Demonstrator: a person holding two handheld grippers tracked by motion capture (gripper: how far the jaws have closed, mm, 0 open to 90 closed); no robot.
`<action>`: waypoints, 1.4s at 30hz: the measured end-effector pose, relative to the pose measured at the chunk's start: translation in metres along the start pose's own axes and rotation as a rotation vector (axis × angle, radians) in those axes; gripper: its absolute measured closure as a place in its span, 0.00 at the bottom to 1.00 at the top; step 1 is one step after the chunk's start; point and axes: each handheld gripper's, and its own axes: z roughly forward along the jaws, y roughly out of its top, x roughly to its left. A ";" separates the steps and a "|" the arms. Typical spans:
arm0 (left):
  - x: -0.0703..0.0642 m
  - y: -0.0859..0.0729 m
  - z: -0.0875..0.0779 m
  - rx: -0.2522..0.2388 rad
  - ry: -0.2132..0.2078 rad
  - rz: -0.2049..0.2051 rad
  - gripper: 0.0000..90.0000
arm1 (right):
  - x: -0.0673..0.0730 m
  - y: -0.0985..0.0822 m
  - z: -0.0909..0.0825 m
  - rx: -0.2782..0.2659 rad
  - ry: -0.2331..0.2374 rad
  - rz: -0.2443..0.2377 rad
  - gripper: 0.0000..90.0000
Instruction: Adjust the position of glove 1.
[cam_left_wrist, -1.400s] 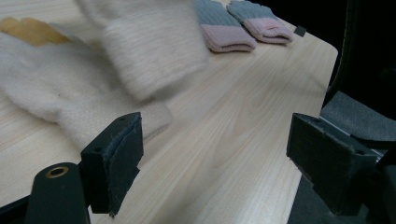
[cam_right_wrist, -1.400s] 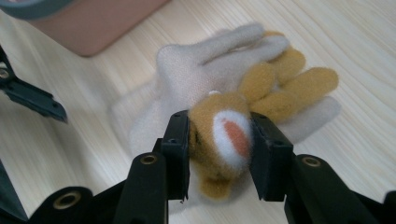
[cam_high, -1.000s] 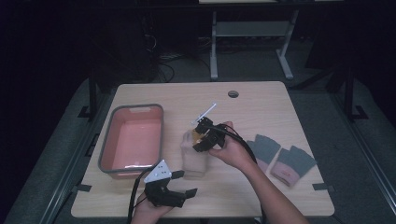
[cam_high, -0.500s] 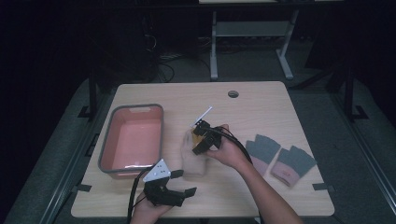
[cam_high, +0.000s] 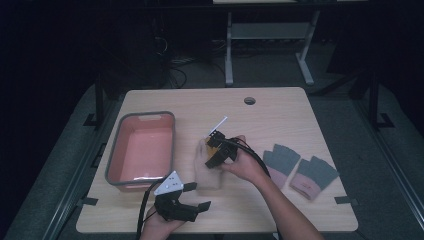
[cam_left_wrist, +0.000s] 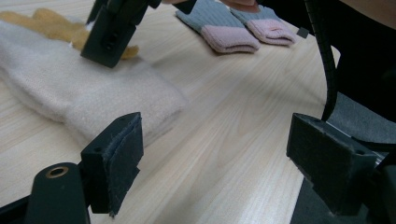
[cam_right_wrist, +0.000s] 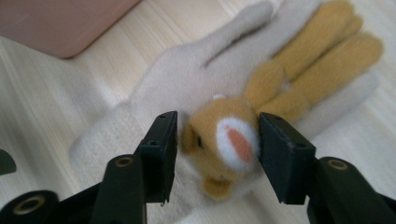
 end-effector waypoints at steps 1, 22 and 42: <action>0.000 0.000 0.000 0.000 0.000 0.001 0.21 | 0.001 0.001 -0.001 -0.006 -0.005 -0.003 0.51; 0.001 0.000 -0.001 0.002 -0.001 -0.004 0.21 | 0.028 0.024 0.026 0.012 -0.085 -0.171 0.63; -0.002 0.001 0.008 0.010 -0.017 -0.022 0.21 | 0.009 -0.003 0.010 0.027 -0.085 -0.225 0.60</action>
